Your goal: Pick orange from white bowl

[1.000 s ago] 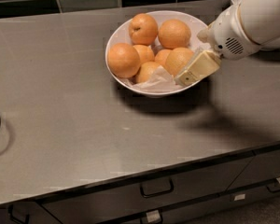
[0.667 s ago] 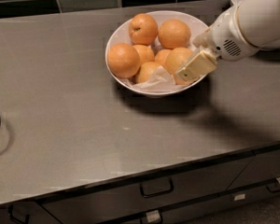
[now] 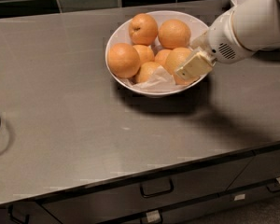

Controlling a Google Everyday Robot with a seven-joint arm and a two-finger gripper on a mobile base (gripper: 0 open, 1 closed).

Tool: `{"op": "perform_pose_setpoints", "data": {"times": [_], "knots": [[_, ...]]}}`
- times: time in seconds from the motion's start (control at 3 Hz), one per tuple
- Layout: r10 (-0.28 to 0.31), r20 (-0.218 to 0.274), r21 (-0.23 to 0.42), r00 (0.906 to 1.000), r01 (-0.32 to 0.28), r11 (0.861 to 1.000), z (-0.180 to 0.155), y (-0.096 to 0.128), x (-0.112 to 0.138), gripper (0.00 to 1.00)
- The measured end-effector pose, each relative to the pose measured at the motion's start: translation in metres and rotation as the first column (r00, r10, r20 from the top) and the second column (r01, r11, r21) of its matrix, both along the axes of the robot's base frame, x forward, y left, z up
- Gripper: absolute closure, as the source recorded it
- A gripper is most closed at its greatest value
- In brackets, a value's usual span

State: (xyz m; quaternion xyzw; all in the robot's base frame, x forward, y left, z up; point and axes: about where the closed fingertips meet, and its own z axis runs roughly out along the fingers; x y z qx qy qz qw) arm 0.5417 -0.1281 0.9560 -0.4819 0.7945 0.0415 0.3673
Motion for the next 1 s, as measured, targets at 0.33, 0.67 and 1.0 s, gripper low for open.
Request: {"op": "perform_pose_setpoints", "data": {"times": [0.33,0.67,1.0], "knots": [[-0.006,0.011,-0.015,0.9999,0.007,1.0,-0.0033,0.0031,0.0035,0.4],[-0.013,0.021,-0.03,0.9997,0.013,0.999,-0.0057,0.0057,0.0064,0.4],[-0.024,0.028,-0.056,0.9993,0.026,0.998,-0.013,0.0086,0.0124,0.42]]}}
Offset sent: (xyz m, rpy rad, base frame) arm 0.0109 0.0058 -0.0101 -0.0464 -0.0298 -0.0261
